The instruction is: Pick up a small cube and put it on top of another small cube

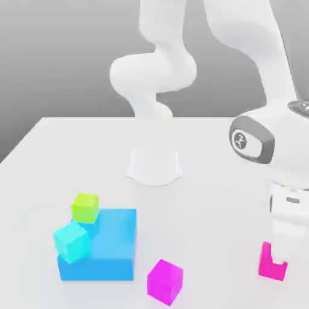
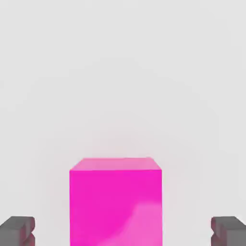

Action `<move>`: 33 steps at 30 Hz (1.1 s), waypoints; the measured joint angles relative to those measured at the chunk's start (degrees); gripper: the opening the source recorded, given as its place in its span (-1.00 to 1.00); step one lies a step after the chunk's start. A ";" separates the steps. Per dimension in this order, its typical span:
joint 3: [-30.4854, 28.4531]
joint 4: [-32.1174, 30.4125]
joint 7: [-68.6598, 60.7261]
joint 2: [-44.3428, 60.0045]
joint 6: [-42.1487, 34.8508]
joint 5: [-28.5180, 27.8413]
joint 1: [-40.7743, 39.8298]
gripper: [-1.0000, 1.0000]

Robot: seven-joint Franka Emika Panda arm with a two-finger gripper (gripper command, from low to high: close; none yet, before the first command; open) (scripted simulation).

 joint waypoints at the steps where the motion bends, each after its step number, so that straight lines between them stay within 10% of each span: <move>1: -0.40 0.27 0.23 1.40 1.11 -0.34 0.33 -1.00; 13: 1.52 -1.58 -1.90 -7.62 -6.10 2.48 -1.22 -1.00; 33: -21.38 -22.31 -3.83 -47.77 -24.90 -3.55 -37.43 -1.00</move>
